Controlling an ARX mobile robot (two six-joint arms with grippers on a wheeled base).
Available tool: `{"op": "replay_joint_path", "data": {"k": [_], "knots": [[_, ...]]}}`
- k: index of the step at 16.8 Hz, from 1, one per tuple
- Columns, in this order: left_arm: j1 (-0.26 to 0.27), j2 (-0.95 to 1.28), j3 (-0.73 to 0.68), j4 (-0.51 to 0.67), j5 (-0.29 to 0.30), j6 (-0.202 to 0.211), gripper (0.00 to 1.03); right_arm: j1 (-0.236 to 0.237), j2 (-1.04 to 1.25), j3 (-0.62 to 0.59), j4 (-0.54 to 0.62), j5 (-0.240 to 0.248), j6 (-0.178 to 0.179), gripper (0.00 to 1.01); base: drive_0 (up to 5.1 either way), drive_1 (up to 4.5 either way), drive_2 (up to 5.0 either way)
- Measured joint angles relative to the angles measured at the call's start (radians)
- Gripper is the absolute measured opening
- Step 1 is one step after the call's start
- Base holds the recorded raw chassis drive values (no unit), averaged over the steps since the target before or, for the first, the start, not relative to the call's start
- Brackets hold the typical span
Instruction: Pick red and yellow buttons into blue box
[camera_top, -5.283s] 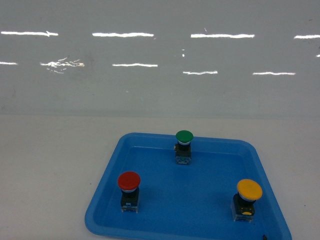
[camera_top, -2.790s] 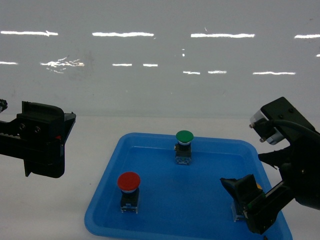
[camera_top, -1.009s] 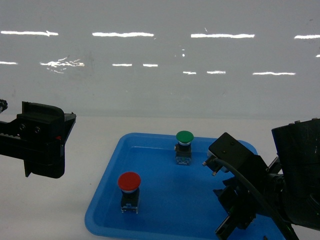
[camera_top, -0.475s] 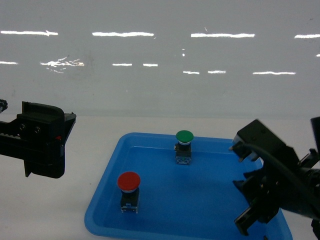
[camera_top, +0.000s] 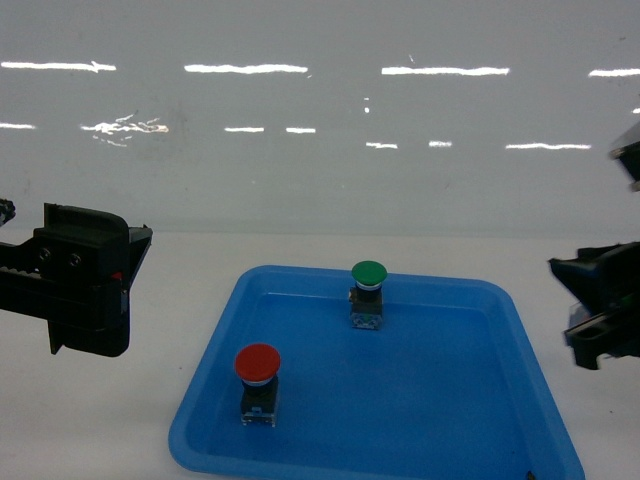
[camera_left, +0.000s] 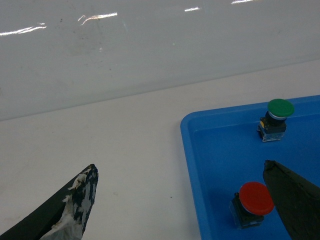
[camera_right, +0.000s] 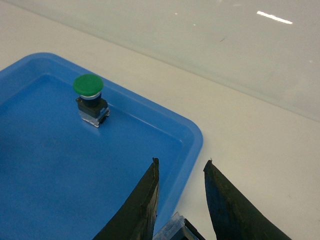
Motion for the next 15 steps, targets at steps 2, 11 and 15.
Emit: {"op": "replay_joint_path", "data": {"k": [2, 11, 15], "knots": [[0.0, 0.0, 0.0, 0.0, 0.0, 0.0, 0.98, -0.047, -0.108, -0.076, 0.0, 0.0, 0.026, 0.26, 0.0, 0.0, 0.0], [0.0, 0.0, 0.0, 0.0, 0.0, 0.0, 0.98, -0.155, -0.397, -0.321, 0.056, 0.099, 0.102, 0.26, 0.0, 0.0, 0.0], [-0.006, 0.0, 0.001, -0.01, 0.015, 0.0, 0.98, -0.25, -0.471, -0.373, 0.05, 0.157, 0.108, 0.26, 0.0, 0.0, 0.0]]}}
